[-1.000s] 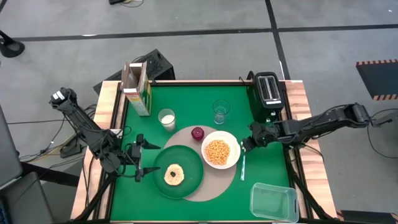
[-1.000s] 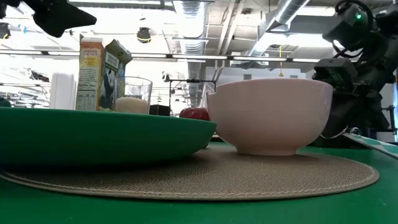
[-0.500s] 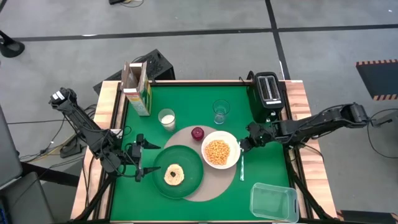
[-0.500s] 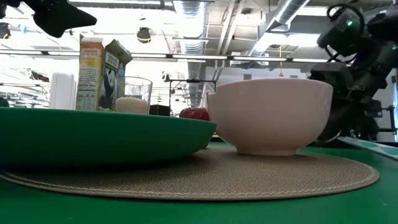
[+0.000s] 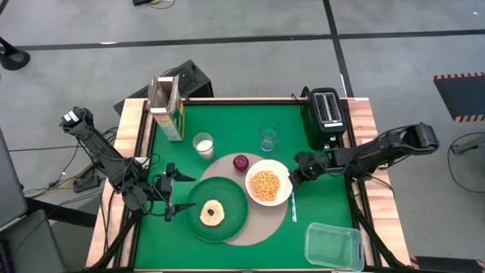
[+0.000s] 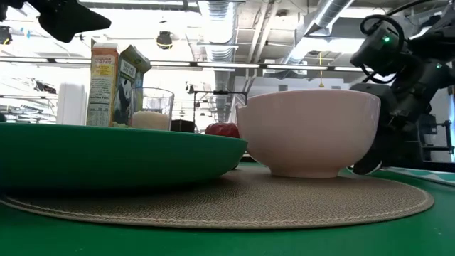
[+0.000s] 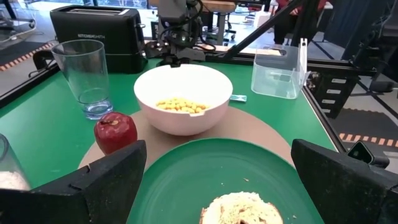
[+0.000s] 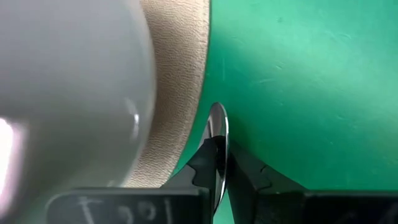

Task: Arrange a breakfast setting
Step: Put the blue spoon to the right of the white bowl, then return to Home Position

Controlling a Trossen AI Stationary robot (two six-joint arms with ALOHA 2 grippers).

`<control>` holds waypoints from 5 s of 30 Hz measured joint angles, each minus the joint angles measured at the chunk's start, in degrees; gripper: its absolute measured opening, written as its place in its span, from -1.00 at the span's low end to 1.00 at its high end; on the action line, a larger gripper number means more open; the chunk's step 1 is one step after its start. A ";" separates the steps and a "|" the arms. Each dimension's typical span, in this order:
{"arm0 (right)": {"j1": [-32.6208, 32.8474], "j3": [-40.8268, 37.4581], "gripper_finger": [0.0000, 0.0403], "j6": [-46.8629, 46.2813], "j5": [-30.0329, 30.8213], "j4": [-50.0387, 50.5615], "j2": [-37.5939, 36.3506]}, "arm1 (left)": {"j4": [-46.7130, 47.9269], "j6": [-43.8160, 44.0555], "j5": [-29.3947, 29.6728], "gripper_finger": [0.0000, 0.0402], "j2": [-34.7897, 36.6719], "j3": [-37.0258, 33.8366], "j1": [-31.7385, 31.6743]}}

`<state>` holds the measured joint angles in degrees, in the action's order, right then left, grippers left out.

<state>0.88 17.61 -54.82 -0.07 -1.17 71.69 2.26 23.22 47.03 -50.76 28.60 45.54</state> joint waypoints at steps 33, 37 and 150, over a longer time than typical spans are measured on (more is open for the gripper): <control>-0.98 -0.02 -0.21 -0.77 -0.30 0.31 0.58 | -0.01 0.61 -0.30 0.93 0.00 0.00 0.00; -1.01 0.15 -0.14 -0.75 -0.83 0.54 0.56 | 0.00 0.61 -0.31 0.93 0.00 0.00 0.00; -18.89 10.86 -0.84 43.79 -7.44 12.28 -42.80 | -1.84 -20.15 -46.71 -1.00 41.96 -15.87 -57.71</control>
<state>-18.00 28.47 -11.03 -7.51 11.11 28.89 0.42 3.07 0.32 -8.80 12.73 -12.17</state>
